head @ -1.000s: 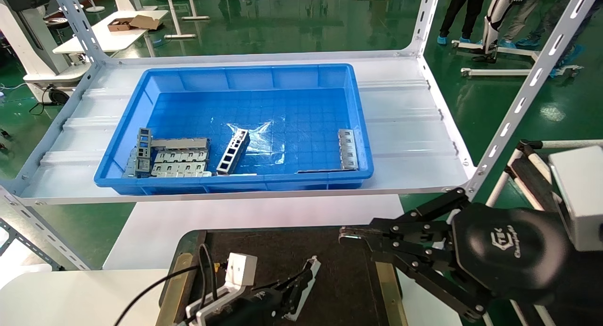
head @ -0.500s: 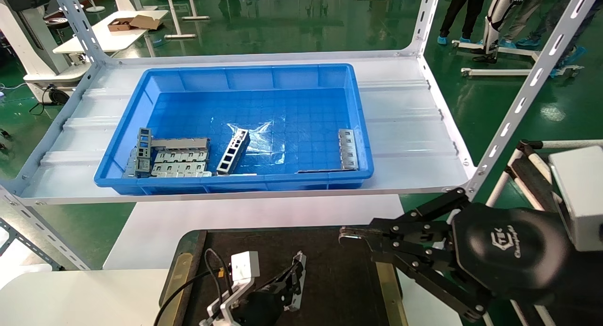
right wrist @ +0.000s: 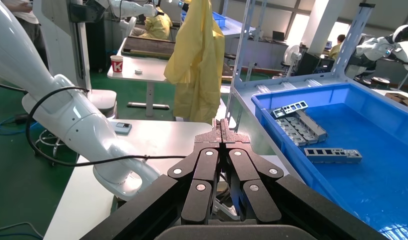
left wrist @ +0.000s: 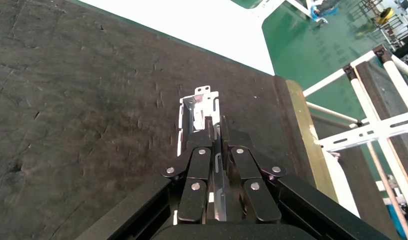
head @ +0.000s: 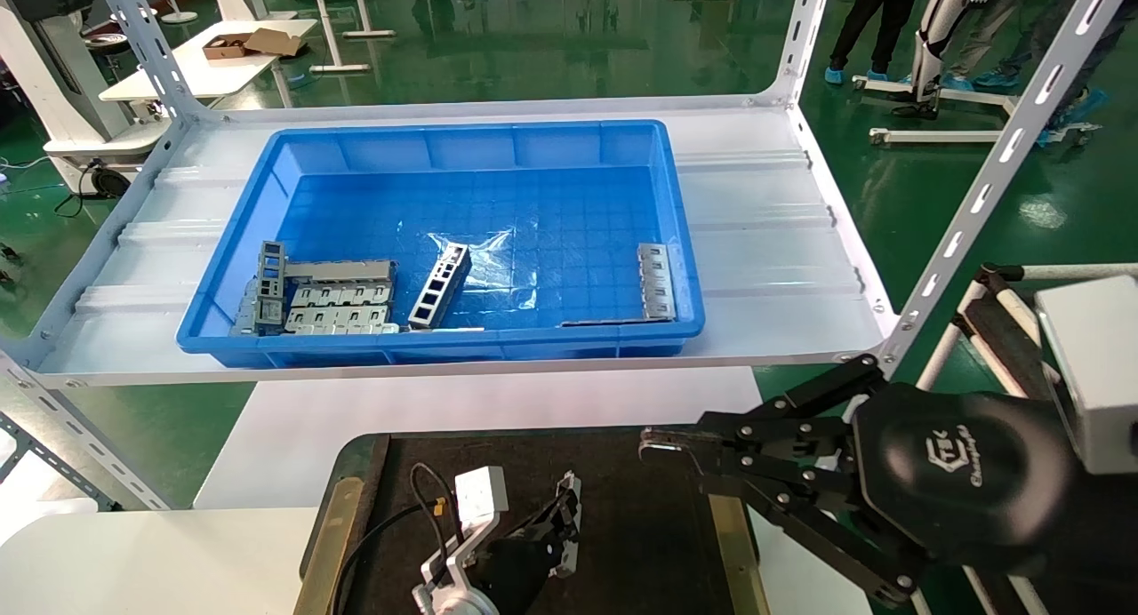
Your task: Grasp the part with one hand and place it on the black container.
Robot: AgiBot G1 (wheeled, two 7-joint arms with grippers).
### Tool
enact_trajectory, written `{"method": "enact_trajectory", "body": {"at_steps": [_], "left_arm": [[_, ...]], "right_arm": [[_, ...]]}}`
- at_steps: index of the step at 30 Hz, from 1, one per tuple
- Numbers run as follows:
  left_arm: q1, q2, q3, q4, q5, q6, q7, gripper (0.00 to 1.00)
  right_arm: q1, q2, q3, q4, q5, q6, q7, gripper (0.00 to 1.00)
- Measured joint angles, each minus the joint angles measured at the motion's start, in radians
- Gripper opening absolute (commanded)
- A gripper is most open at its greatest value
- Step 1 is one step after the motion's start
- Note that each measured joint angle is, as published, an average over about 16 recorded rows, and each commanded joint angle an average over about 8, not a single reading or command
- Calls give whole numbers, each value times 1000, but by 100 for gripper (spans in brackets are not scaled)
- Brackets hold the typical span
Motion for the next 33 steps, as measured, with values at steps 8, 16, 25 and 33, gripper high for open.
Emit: {"method": "enact_trajectory", "body": {"at_steps": [8,16,25,33], "left_arm": [[-5,34,-26,77,36,25,-9,0],[-1,52,-45,115,68,41,-23,52],[7,58,-51,120,93,47,-43,100],[10,51,-51,99,110,56,-57,100]], "right_arm": [[0,0,0,0,0,0,0,0],[0,0,-1,0,1,0,0,69],[0,1,-1,0,1,1,-1,100],[0,1,-2,0,1,1,-1,100]]}}
